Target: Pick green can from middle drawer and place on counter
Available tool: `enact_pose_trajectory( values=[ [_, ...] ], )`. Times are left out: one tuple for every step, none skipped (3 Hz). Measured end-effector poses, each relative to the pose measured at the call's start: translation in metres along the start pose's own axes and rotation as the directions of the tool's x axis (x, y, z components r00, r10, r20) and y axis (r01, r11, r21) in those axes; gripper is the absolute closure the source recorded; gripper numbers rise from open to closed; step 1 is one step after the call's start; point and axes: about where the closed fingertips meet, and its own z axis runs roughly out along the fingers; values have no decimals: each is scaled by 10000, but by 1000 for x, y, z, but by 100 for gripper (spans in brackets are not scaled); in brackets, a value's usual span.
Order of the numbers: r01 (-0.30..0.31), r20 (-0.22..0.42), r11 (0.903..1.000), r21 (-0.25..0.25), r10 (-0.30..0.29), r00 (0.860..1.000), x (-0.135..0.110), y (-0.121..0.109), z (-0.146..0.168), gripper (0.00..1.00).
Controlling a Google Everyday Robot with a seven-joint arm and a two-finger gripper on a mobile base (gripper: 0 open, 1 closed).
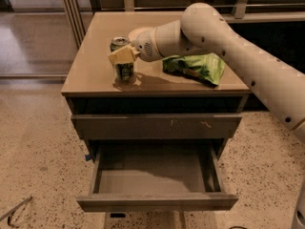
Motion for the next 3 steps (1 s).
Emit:
enact_pose_trajectory(
  values=[
    [-77,227,9999,-93,79,9997,7,2,6,100],
    [-49,434,9999,-136,55,9990,14,5,11,100],
    [-45,438,9999,-136,51,9990,14,5,11,73]
  ],
)
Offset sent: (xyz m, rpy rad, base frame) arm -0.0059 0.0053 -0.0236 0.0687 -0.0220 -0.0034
